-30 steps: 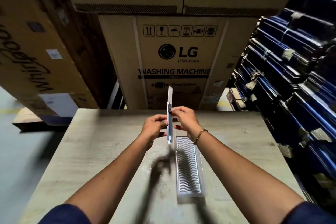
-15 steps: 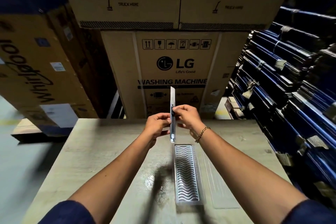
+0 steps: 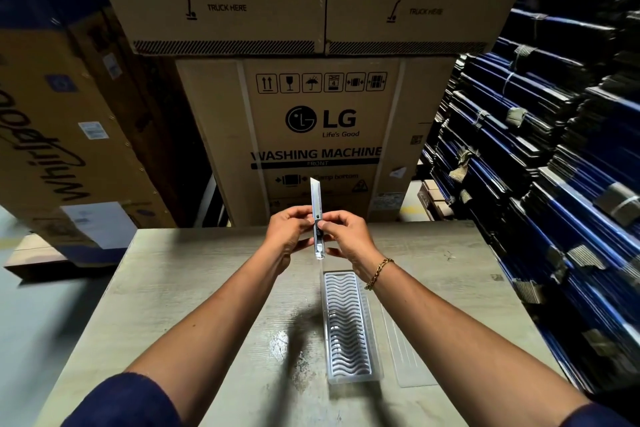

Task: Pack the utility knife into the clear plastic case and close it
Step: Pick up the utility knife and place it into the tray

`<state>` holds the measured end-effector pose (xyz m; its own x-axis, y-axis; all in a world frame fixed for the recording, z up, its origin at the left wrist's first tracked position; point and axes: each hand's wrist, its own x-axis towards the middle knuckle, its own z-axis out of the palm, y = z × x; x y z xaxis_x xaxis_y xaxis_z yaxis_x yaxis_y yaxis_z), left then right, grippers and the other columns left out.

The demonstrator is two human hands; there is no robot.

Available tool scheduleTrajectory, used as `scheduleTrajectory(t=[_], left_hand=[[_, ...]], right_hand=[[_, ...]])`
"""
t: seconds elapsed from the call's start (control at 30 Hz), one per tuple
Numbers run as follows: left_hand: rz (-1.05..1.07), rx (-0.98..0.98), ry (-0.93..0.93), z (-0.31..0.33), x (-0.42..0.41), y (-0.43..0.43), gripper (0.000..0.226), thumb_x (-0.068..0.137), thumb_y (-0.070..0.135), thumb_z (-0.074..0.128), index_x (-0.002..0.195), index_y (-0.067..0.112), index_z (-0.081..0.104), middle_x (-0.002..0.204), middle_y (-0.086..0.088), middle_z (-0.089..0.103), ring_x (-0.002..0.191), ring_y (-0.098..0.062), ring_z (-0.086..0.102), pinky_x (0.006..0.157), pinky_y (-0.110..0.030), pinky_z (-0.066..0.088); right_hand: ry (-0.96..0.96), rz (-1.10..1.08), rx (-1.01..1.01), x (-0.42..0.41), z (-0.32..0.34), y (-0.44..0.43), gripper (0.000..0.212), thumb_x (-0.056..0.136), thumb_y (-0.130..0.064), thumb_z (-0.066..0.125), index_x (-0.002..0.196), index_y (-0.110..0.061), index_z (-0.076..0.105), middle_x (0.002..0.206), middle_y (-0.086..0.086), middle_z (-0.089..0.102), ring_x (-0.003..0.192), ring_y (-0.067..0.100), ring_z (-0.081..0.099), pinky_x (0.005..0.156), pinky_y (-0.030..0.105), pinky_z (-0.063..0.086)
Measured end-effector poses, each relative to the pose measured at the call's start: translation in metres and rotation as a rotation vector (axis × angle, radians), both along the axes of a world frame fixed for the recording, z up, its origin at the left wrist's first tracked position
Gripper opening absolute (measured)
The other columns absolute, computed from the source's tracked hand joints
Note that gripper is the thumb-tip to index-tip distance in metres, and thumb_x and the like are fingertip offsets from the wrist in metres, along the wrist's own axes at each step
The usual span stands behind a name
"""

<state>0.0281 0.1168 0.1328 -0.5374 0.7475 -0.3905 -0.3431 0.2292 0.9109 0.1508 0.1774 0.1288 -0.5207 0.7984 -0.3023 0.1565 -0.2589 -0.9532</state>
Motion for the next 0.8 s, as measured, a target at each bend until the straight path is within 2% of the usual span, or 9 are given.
scheduleTrajectory(t=[0.17,0.33,0.4,0.5,0.6,0.73,0.8], left_hand=[[0.028,-0.004,-0.002,0.004,0.000,0.002,0.026,0.092,-0.002,0.059,0.104,0.016,0.074,0.095,-0.003,0.076,0.086,-0.018,0.071,0.066,-0.029,0.057],[0.030,0.003,0.019,0.007,0.002,0.002,0.026,0.093,-0.002,0.058,0.107,0.013,0.073,0.091,-0.002,0.075,0.083,-0.018,0.071,0.063,-0.028,0.055],[0.029,0.011,0.020,0.008,0.003,0.002,0.025,0.093,-0.003,0.057,0.103,0.015,0.073,0.092,-0.003,0.074,0.081,-0.017,0.071,0.064,-0.028,0.056],[0.024,0.018,0.014,0.009,0.005,0.002,0.025,0.094,-0.003,0.057,0.099,0.017,0.072,0.092,-0.004,0.073,0.085,-0.019,0.069,0.066,-0.028,0.055],[0.016,0.015,0.021,0.011,0.008,0.003,0.025,0.094,-0.002,0.056,0.106,0.014,0.072,0.094,-0.006,0.073,0.086,-0.019,0.069,0.063,-0.027,0.054],[0.001,0.016,0.026,0.013,0.013,0.007,0.026,0.095,-0.002,0.056,0.113,0.009,0.071,0.099,-0.011,0.074,0.084,-0.022,0.071,0.065,-0.028,0.057],[-0.006,0.018,0.044,0.013,0.016,0.010,0.026,0.095,-0.003,0.055,0.115,0.007,0.070,0.100,-0.013,0.074,0.080,-0.021,0.070,0.067,-0.030,0.057]], right_hand=[[-0.009,0.011,-0.001,0.007,-0.002,-0.006,0.015,0.095,-0.014,0.066,0.109,-0.011,0.070,0.098,0.010,0.079,0.077,0.011,0.074,0.067,0.031,0.056],[-0.015,0.026,-0.006,0.010,-0.004,-0.011,0.014,0.094,-0.013,0.066,0.107,-0.015,0.070,0.086,-0.003,0.077,0.079,0.010,0.070,0.069,0.031,0.056],[-0.013,0.029,-0.016,0.011,-0.002,-0.009,0.018,0.094,-0.013,0.065,0.111,-0.016,0.070,0.092,0.000,0.078,0.084,0.012,0.070,0.070,0.032,0.057],[0.025,-0.057,-0.056,0.008,0.009,0.002,0.023,0.097,-0.016,0.058,0.117,-0.018,0.068,0.114,0.008,0.074,0.100,0.020,0.070,0.075,0.036,0.057],[0.104,-0.106,-0.112,0.006,0.023,0.010,0.030,0.100,-0.022,0.049,0.123,-0.018,0.068,0.122,0.003,0.071,0.112,0.023,0.069,0.085,0.041,0.058],[0.132,-0.087,-0.155,0.010,0.035,0.012,0.037,0.099,-0.024,0.044,0.128,-0.015,0.067,0.124,0.002,0.072,0.112,0.020,0.068,0.074,0.035,0.057],[0.122,-0.090,-0.163,0.013,0.035,0.013,0.038,0.098,-0.025,0.043,0.126,-0.016,0.067,0.125,0.002,0.071,0.114,0.019,0.067,0.074,0.036,0.056]])
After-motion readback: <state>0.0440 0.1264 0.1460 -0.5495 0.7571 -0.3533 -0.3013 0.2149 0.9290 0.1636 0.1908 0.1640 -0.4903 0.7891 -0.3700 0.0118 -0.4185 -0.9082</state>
